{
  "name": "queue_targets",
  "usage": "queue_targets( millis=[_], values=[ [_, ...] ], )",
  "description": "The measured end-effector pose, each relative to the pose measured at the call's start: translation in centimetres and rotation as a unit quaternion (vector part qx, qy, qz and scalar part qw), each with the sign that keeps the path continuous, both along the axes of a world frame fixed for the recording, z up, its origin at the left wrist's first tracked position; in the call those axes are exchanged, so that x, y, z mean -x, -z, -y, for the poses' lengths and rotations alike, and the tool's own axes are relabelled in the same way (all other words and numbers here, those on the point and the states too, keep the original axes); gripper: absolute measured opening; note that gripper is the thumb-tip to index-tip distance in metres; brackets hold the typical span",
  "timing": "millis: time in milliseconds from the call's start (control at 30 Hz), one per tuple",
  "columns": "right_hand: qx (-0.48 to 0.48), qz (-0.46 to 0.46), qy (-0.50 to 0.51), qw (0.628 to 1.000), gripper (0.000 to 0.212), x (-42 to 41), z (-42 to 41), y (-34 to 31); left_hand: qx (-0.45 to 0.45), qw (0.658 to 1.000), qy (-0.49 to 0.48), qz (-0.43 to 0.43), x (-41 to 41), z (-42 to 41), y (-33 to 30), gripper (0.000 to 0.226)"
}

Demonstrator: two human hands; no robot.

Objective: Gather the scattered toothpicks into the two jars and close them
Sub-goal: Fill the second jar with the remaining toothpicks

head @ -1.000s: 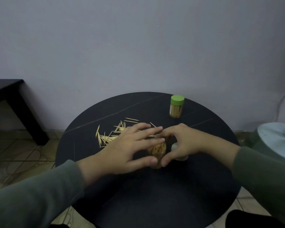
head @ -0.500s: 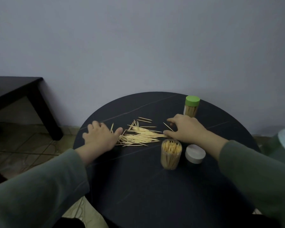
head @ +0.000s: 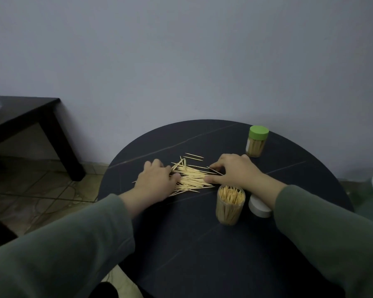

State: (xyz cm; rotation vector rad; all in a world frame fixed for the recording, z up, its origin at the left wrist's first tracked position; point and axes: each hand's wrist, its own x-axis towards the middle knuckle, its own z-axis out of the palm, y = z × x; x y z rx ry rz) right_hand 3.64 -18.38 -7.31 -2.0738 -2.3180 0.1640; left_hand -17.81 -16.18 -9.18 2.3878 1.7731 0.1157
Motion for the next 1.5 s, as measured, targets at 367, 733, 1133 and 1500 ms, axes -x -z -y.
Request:
queue_targets(
  millis=[367, 733, 1133, 1500],
  values=[
    [-0.049, -0.006, -0.031, 0.998, 0.034, -0.5, -1.1, -0.2, -0.048, 0.997, 0.047, 0.04, -1.2, -0.3, -0.1, 0.044],
    [-0.008, 0.019, -0.043, 0.999, 0.054, 3.0, -7.1, 0.0, 0.067, 0.963, -0.139, -0.221, 0.3, -0.1, -2.4, 0.049],
    [-0.04, -0.07, -0.011, 0.997, 0.027, 2.0, -7.9, 0.9, 0.036, 0.992, 0.007, -0.124, 0.1, 1.3, -1.7, 0.039],
    [0.006, -0.087, -0.075, 0.993, 0.023, -1.3, -4.9, 0.3, 0.028, 0.991, 0.124, -0.038, -1.8, 1.1, -1.0, 0.068]
  ],
)
